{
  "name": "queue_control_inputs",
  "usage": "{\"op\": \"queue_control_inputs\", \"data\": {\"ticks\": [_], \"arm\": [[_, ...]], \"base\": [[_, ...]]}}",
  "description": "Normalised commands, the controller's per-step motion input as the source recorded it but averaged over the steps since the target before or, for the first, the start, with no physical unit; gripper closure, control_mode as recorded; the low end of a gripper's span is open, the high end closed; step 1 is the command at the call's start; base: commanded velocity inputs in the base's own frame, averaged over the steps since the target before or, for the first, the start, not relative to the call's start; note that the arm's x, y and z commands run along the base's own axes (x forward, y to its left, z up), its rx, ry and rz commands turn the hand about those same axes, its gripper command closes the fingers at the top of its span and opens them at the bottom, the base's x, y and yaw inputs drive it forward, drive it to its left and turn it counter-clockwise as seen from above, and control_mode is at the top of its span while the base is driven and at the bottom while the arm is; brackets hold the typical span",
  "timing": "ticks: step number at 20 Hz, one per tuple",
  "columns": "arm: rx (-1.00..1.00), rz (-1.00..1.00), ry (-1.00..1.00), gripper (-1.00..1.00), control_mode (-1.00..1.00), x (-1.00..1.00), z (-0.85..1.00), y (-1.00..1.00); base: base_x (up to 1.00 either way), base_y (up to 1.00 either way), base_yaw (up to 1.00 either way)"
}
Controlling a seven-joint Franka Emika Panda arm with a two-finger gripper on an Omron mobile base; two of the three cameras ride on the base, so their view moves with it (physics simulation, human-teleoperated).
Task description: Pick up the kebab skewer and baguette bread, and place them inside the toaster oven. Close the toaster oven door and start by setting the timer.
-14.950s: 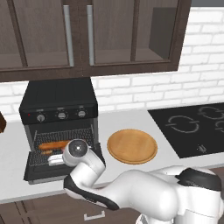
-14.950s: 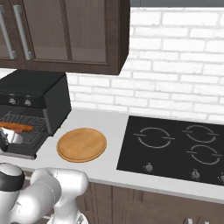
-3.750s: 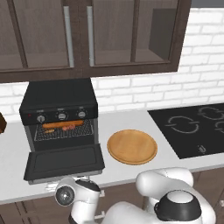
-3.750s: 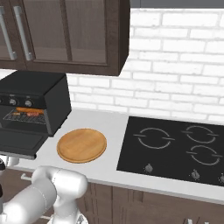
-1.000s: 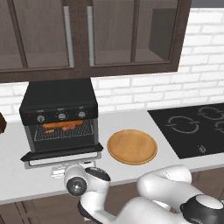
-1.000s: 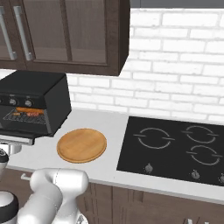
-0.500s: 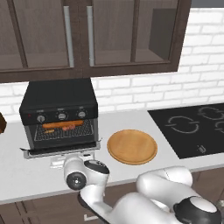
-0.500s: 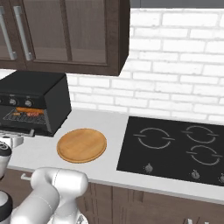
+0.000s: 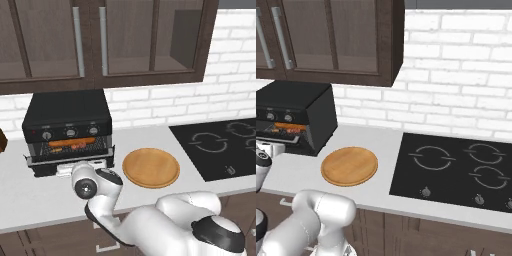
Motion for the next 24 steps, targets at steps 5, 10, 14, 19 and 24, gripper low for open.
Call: {"op": "queue_control_inputs", "data": {"ticks": [5,10,14,19,24], "arm": [[0.0,0.01,0.0,-1.0,-1.0,0.62,0.0,0.0],[0.0,0.04,0.0,-1.0,-1.0,0.44,-0.05,0.0],[0.0,0.02,0.0,-1.0,-1.0,0.02,-0.13,0.0],[0.0,0.0,0.0,-1.0,-1.0,0.23,-0.07,0.0],[0.0,0.0,0.0,-1.0,-1.0,0.39,-0.06,0.0]], "base": [[0.0,0.0,0.0],[0.0,0.0,0.0],[0.0,0.0,0.0],[0.0,0.0,0.0],[0.0,0.0,0.0]]}}
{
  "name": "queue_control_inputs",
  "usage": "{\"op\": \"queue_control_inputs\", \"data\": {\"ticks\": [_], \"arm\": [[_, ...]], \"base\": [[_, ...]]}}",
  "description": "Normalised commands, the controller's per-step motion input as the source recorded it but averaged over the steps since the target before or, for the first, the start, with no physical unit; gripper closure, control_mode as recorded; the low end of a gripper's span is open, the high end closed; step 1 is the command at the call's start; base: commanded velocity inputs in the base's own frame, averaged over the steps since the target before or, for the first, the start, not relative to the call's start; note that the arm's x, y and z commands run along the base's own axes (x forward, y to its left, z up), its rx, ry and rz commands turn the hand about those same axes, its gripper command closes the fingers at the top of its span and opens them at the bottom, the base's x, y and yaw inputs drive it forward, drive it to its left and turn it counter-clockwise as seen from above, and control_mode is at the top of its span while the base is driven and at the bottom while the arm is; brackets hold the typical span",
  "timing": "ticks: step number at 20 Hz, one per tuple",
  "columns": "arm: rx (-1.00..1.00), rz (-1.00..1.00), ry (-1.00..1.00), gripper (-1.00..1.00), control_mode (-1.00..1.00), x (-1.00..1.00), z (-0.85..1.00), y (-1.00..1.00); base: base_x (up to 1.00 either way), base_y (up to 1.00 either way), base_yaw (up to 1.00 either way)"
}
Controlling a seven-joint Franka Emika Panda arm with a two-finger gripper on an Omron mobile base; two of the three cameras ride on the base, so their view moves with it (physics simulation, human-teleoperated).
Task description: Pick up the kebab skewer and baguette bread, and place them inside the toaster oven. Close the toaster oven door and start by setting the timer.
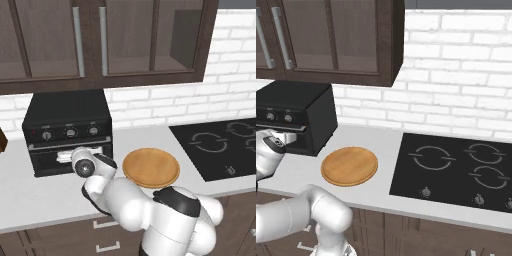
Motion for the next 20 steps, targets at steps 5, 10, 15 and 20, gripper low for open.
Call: {"op": "queue_control_inputs", "data": {"ticks": [5,10,15,20], "arm": [[0.0,0.0,0.0,-1.0,-1.0,0.32,-0.08,0.0],[0.0,0.0,0.0,-1.0,-1.0,0.01,-0.1,0.0],[0.0,0.0,0.0,-1.0,-1.0,-0.64,0.02,0.05],[-0.01,0.04,-0.01,-1.0,-1.0,-0.53,0.3,0.56]], "base": [[0.0,0.0,0.0],[0.0,0.0,0.0],[0.0,0.0,0.0],[0.0,0.0,0.0]]}}
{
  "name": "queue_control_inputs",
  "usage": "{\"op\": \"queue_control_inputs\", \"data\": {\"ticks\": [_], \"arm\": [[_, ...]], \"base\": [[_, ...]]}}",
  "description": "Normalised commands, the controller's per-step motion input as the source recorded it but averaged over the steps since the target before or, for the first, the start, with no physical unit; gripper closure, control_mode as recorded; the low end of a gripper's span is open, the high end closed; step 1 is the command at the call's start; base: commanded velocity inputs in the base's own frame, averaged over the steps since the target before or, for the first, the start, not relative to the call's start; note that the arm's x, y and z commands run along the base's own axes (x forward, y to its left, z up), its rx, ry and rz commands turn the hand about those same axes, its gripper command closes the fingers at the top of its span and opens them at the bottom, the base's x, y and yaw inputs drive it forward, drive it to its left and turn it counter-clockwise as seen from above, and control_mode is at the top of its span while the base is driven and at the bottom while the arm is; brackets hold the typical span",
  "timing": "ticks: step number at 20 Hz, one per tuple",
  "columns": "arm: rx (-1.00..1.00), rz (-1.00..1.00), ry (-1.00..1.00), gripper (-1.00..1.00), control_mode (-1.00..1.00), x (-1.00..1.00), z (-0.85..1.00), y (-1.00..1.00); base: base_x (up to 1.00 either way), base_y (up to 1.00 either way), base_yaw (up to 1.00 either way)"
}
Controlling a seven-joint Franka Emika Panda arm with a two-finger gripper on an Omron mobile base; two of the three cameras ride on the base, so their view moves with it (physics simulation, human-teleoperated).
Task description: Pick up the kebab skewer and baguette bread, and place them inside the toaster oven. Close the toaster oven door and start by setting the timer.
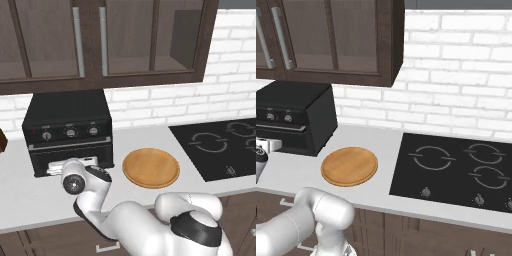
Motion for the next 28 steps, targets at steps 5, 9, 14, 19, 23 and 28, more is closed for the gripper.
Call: {"op": "queue_control_inputs", "data": {"ticks": [5,9,14,19,23,28], "arm": [[0.0,0.04,0.0,-1.0,-1.0,-0.24,0.55,0.76],[0.0,0.03,0.0,-1.0,-1.0,-0.16,0.65,0.52],[0.0,0.0,-0.06,-1.0,-1.0,0.0,0.36,0.03],[0.0,0.0,-0.21,-1.0,-1.0,0.0,0.04,0.0],[0.01,0.0,-0.25,-1.0,-1.0,0.0,0.01,0.0],[0.0,0.0,-0.07,-1.0,-1.0,0.13,0.03,0.0]], "base": [[0.0,0.0,0.0],[0.0,0.0,0.0],[0.0,0.0,0.0],[0.0,0.0,0.0],[0.0,0.0,0.0],[0.0,0.0,0.0]]}}
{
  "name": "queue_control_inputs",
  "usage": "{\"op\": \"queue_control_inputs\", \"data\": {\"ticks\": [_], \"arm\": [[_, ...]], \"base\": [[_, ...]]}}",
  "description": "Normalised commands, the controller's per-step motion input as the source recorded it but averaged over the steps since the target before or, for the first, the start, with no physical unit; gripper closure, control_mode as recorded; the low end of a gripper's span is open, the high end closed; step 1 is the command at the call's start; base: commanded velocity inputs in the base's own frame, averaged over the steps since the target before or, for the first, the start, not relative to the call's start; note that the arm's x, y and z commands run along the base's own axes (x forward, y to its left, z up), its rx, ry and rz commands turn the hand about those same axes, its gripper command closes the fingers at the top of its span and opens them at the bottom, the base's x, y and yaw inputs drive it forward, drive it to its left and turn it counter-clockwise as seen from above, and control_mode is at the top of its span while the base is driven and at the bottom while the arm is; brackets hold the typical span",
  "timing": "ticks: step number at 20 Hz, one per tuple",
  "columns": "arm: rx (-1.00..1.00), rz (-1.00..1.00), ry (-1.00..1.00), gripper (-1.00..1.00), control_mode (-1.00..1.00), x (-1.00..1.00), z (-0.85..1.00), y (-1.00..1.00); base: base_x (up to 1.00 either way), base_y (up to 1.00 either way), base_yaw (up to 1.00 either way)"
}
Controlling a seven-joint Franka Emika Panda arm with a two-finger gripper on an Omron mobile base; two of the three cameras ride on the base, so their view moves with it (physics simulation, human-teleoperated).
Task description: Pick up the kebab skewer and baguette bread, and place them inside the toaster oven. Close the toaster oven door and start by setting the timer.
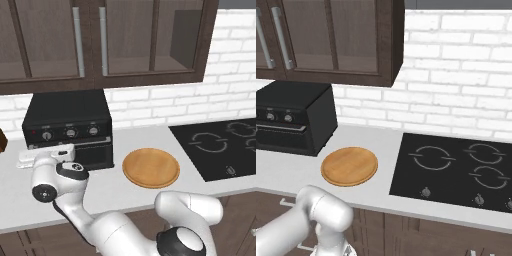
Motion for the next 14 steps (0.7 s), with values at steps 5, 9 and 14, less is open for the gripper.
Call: {"op": "queue_control_inputs", "data": {"ticks": [5,9,14], "arm": [[0.0,0.0,0.0,-1.0,-1.0,0.15,0.0,0.0],[0.0,0.0,0.0,-1.0,-1.0,0.23,0.02,0.0],[0.0,0.0,0.0,-1.0,-1.0,0.25,0.01,0.02]], "base": [[0.0,0.0,0.0],[0.0,0.0,0.0],[0.0,0.0,0.0]]}}
